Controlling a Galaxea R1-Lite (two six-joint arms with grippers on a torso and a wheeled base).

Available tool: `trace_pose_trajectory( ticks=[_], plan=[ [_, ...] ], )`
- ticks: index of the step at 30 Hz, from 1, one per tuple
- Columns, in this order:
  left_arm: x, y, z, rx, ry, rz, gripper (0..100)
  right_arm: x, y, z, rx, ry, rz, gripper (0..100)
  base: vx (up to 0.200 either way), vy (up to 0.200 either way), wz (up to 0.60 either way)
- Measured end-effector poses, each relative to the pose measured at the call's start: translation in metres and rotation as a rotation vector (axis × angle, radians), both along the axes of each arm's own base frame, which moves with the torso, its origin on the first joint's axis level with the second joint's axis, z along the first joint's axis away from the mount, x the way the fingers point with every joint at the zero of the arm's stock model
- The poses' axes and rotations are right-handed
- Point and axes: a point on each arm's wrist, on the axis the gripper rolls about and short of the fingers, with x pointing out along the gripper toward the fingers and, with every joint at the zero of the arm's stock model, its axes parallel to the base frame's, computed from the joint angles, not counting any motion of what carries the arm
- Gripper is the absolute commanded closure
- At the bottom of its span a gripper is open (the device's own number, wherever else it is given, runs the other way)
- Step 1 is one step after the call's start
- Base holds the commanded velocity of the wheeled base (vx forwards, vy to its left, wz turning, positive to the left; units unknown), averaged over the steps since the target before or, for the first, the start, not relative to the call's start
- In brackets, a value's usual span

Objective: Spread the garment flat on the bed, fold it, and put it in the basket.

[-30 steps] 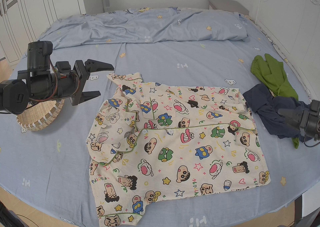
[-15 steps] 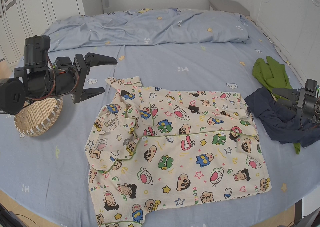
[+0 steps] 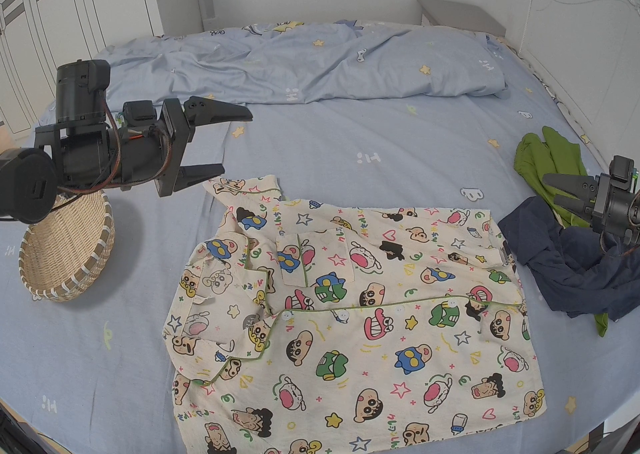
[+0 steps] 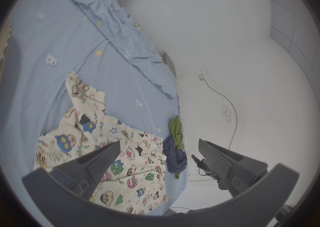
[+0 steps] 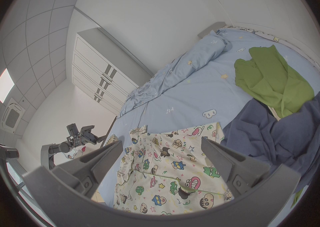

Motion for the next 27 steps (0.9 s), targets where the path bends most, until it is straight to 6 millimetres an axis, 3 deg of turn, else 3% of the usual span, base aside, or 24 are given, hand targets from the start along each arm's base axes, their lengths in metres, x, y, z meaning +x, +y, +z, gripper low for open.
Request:
trace_pose_trajectory(
  ticks=[7,18,23,27],
  plan=[
    [0.031,-0.017,0.016,0.034,-0.097,-0.035,0,-0.004,0.000,0.004,-0.002,-0.016,-0.004,0,0.000,0.000,0.00],
    [0.084,-0.034,0.025,0.137,-0.184,-0.043,0,-0.016,0.004,0.013,-0.010,-0.057,0.005,0,0.000,0.000,0.00],
    [0.103,-0.044,0.002,0.285,-0.086,0.033,0,-0.020,0.007,0.014,-0.017,-0.067,0.001,0,0.000,0.000,0.00],
    [0.119,-0.056,-0.044,0.453,0.045,0.091,0,-0.020,0.008,0.014,-0.022,-0.071,-0.001,0,0.000,0.000,0.00]
  ],
)
